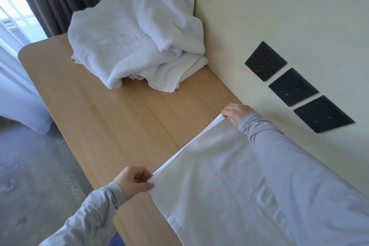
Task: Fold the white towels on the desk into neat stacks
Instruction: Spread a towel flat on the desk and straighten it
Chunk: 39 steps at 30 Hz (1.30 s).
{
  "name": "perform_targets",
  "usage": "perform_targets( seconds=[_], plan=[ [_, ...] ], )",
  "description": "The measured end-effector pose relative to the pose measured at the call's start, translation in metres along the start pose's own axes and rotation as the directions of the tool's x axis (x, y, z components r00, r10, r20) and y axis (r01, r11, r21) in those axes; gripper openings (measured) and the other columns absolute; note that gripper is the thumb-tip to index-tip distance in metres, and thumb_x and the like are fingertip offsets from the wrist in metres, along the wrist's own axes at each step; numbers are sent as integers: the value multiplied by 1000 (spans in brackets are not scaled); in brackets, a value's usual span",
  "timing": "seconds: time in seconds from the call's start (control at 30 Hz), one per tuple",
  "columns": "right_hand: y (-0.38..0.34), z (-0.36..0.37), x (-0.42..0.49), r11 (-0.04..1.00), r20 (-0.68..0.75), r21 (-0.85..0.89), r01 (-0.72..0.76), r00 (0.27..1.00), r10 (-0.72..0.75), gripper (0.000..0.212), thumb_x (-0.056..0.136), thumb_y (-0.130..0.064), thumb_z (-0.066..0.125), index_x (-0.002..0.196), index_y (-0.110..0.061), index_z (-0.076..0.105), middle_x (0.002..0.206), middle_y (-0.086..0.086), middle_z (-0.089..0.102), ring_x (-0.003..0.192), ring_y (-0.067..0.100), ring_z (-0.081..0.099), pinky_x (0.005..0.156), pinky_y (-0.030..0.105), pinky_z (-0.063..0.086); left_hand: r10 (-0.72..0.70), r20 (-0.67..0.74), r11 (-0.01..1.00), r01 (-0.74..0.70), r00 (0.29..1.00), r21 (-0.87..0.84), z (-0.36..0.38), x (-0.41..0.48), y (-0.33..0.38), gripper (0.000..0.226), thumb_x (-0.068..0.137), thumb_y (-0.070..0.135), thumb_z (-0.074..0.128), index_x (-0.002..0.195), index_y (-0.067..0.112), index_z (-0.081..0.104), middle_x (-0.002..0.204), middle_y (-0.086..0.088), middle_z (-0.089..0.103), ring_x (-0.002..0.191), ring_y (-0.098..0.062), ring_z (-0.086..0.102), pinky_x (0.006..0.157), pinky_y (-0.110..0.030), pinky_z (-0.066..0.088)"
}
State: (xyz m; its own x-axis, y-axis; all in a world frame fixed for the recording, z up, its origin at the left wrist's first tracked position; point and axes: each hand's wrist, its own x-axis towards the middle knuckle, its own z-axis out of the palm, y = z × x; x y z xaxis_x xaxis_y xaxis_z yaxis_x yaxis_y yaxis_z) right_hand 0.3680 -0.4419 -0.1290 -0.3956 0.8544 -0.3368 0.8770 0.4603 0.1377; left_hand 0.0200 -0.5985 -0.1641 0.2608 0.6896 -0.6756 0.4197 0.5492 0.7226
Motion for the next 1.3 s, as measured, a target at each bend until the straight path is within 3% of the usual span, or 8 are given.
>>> perform_targets(
  seconds=[0.23, 0.37, 0.67, 0.8, 0.9, 1.03, 1.17, 1.3],
  plan=[
    [3, -2, 6, 1000, 216, -8, -2, 976, 4, 13, 89, -10, 52, 101, -13, 58, 93, -5, 41, 102, 15, 44, 49, 18, 17, -22, -5, 1000, 22, 1000, 2, 0, 2, -2, 16, 76, -10, 67, 76, 6, 64, 71, -8, 63, 65, -19, 57, 72, -28, 49],
    [5, -14, 16, 992, 354, -89, -88, 928, 114, 25, 89, -29, 58, 111, -17, 60, 109, -1, 42, 105, 21, 43, 78, 27, 38, -11, 2, 1000, 11, 1000, 10, 0, 4, -1, 15, 76, -10, 67, 76, 4, 64, 72, -11, 62, 66, -21, 57, 73, -30, 49],
    [-1, -43, 40, 947, 450, -130, -294, 833, 321, 20, 77, -20, 67, 85, -9, 52, 99, 3, 46, 82, 24, 52, 69, 29, 45, 4, -15, 965, 0, 1000, 262, -1, 13, -3, 16, 76, 8, 70, 73, 22, 65, 70, 2, 66, 65, -15, 61, 77, -30, 52],
    [3, -15, 40, 821, 414, 191, -539, 802, 430, 36, 91, -9, 49, 127, -3, 51, 120, 14, 50, 114, 32, 51, 82, 28, 43, -39, -57, 976, 50, 998, 211, 4, 14, -8, 14, 76, 3, 67, 74, 17, 66, 73, -7, 67, 63, -20, 61, 77, -38, 54],
    [-8, 7, 32, 653, 416, 421, -630, 774, 478, 44, 100, -12, 34, 142, 1, 31, 143, 20, 35, 134, 33, 32, 67, 1, 34, -37, -96, 980, 55, 995, 194, 8, 16, -10, 11, 76, 4, 67, 76, 16, 67, 72, -5, 67, 59, -19, 59, 72, -34, 53],
    [-18, 19, 24, 713, 304, 419, -562, 827, 473, 47, 97, -2, 34, 143, -2, 27, 149, 22, 25, 136, 34, 28, 107, 33, 27, -22, -114, 979, 44, 993, 200, 9, 15, -10, 8, 76, 7, 67, 80, 13, 69, 77, -8, 70, 63, -18, 59, 70, -31, 52],
    [-29, 18, 3, 827, 33, 208, -522, 849, 527, 61, 80, 4, 51, 135, -17, 34, 127, 10, 44, 113, 28, 43, 86, 38, 44, 13, -82, 987, 0, 997, 163, 9, 12, -8, 10, 74, 3, 67, 76, 12, 68, 70, -5, 71, 61, -16, 65, 68, -30, 52],
    [-100, 18, -36, 841, -295, 456, -292, 842, 452, 41, 78, -13, 60, 119, -13, 55, 112, 6, 55, 109, 30, 51, 85, 39, 40, 7, -48, 998, -4, 999, 63, 14, 10, 4, 14, 75, -3, 66, 72, 11, 66, 64, -4, 67, 58, -19, 61, 61, -28, 49]
  ],
)
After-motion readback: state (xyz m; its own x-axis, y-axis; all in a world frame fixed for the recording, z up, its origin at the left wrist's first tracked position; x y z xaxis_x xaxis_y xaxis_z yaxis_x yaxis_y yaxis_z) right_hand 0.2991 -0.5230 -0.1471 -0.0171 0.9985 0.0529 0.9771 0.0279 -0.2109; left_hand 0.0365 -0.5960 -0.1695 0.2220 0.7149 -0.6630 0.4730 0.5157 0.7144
